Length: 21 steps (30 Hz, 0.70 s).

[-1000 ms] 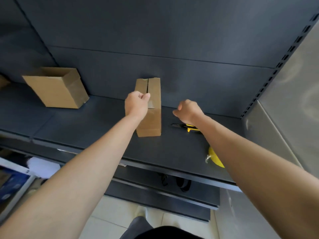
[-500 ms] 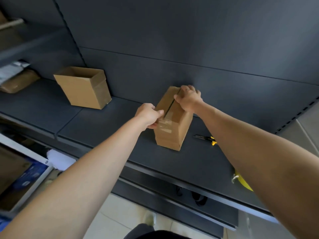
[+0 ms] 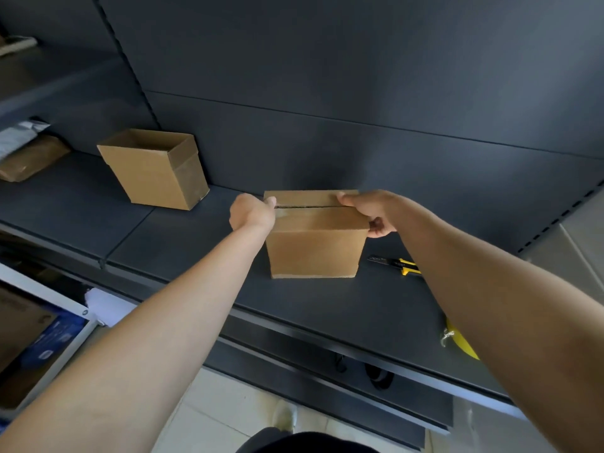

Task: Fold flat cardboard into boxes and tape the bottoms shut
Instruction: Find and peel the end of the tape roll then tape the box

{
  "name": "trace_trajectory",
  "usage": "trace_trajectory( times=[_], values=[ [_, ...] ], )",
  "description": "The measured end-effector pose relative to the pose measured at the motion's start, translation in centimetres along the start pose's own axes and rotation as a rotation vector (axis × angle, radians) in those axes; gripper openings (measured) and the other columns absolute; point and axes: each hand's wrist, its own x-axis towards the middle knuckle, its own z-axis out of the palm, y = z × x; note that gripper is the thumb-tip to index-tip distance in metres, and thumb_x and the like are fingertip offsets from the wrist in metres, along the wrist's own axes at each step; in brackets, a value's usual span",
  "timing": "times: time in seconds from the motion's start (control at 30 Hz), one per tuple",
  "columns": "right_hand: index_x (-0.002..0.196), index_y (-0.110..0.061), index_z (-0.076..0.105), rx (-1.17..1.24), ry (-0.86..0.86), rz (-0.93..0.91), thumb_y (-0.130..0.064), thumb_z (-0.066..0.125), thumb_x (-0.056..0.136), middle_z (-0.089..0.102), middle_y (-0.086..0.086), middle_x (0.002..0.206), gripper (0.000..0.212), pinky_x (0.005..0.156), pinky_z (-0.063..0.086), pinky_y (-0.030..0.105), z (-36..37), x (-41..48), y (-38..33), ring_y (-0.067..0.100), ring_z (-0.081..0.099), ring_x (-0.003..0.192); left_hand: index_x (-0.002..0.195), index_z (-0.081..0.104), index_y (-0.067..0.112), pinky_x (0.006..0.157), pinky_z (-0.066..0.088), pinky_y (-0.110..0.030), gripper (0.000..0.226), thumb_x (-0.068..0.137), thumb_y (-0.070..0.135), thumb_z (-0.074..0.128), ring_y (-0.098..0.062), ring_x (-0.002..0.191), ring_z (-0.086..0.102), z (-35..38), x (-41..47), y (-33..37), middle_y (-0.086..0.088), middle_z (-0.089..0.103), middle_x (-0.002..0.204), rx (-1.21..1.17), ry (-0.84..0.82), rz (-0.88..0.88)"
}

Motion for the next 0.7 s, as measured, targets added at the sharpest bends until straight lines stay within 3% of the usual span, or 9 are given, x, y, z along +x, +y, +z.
trace_trajectory(
  times=[0.1, 0.2, 0.23, 0.37, 0.47, 0.5, 0.57, 0.63, 0.7],
  values=[
    [0.115, -0.006, 0.056, 0.082, -0.16, 0.088, -0.067, 0.05, 0.085, 0.065, 0.017, 0.11, 0.068, 0.081, 0.057, 0.04, -0.2, -0.4, 1.1, 0.033, 0.067, 0.096, 0.099, 0.061, 0.01, 0.062, 0.04, -0.028, 0.026, 0.094, 0.036, 0.056, -0.014, 0.066, 0.049, 0.2, 0.3, 0.1, 0.0, 0.056, 0.09, -0.037, -0.092, -0.013],
    [0.124, -0.003, 0.05, 0.248, -0.217, 0.122, -0.066, 0.053, 0.084, 0.062, 0.021, 0.115, 0.075, 0.076, 0.057, 0.05, 0.1, -0.7, 2.2, 0.038, 0.065, 0.097, 0.133, 0.047, 0.013, 0.087, 0.047, -0.035, 0.056, 0.091, 0.05, 0.053, -0.022, 0.099, 0.056, 0.3, 0.7, -0.3, -0.003, 0.056, 0.116, -0.117, -0.22, -0.122],
    [0.127, -0.003, 0.048, 0.289, -0.233, 0.132, -0.066, 0.054, 0.083, 0.062, 0.022, 0.116, 0.077, 0.074, 0.057, 0.051, 0.2, -0.8, 2.4, 0.039, 0.065, 0.096, 0.136, 0.043, 0.018, 0.089, 0.046, -0.038, 0.059, 0.09, 0.055, 0.051, -0.022, 0.101, 0.055, 0.2, 0.7, -0.6, -0.002, 0.054, 0.119, -0.152, -0.274, -0.157],
    [0.132, -0.002, 0.043, 0.379, -0.288, 0.196, -0.075, 0.058, 0.072, 0.061, 0.021, 0.116, 0.096, 0.08, 0.052, 0.051, 0.9, -0.9, 3.3, 0.038, 0.063, 0.098, 0.117, 0.04, 0.033, 0.082, 0.046, -0.044, 0.061, 0.077, 0.078, 0.048, -0.023, 0.098, 0.052, -0.2, 0.4, -2.2, -0.001, 0.053, 0.106, -0.242, -0.478, -0.272],
    [0.142, -0.001, 0.034, 0.353, -0.29, 0.231, -0.082, 0.054, 0.067, 0.047, 0.023, 0.138, 0.112, 0.1, 0.04, 0.052, 1.3, -1.0, 3.7, 0.04, 0.049, 0.123, 0.107, 0.049, 0.029, 0.065, 0.048, -0.04, 0.068, 0.069, 0.085, 0.048, -0.021, 0.087, 0.058, -0.6, 0.5, -2.4, 0.001, 0.06, 0.093, -0.379, -0.537, -0.299],
    [0.144, -0.001, 0.031, 0.328, -0.297, 0.233, -0.084, 0.052, 0.067, 0.042, 0.023, 0.143, 0.116, 0.103, 0.038, 0.052, 1.2, -1.1, 3.7, 0.041, 0.044, 0.127, 0.106, 0.051, 0.027, 0.068, 0.05, -0.042, 0.068, 0.069, 0.084, 0.049, -0.022, 0.088, 0.059, -0.6, 0.6, -2.4, 0.0, 0.062, 0.096, -0.45, -0.471, -0.306],
    [0.145, -0.001, 0.03, 0.286, -0.298, 0.226, -0.087, 0.047, 0.065, 0.038, 0.024, 0.146, 0.119, 0.103, 0.041, 0.052, 1.1, -1.2, 3.5, 0.043, 0.043, 0.128, 0.108, 0.051, 0.02, 0.082, 0.048, -0.041, 0.057, 0.08, 0.069, 0.055, -0.023, 0.094, 0.058, -0.4, 0.7, -2.3, -0.002, 0.06, 0.107, -0.542, -0.132, -0.253],
    [0.145, 0.0, 0.031, 0.271, -0.298, 0.232, -0.089, 0.042, 0.065, 0.041, 0.025, 0.143, 0.12, 0.097, 0.046, 0.051, 1.2, -1.5, 3.2, 0.044, 0.049, 0.122, 0.103, 0.051, 0.014, 0.081, 0.043, -0.032, 0.032, 0.09, 0.043, 0.056, -0.024, 0.098, 0.057, -0.2, 0.7, -1.8, -0.008, 0.057, 0.116, -0.486, 0.21, -0.036],
    [0.142, 0.005, 0.033, 0.265, -0.341, 0.24, -0.091, 0.035, 0.066, 0.048, 0.029, 0.135, 0.122, 0.086, 0.054, 0.046, 1.6, -2.0, 3.1, 0.044, 0.059, 0.107, 0.101, 0.056, 0.009, 0.076, 0.041, -0.017, 0.019, 0.093, 0.026, 0.055, -0.019, 0.095, 0.057, 0.0, -0.5, -0.7, -0.01, 0.057, 0.116, -0.4, 0.301, 0.226]
  ],
)
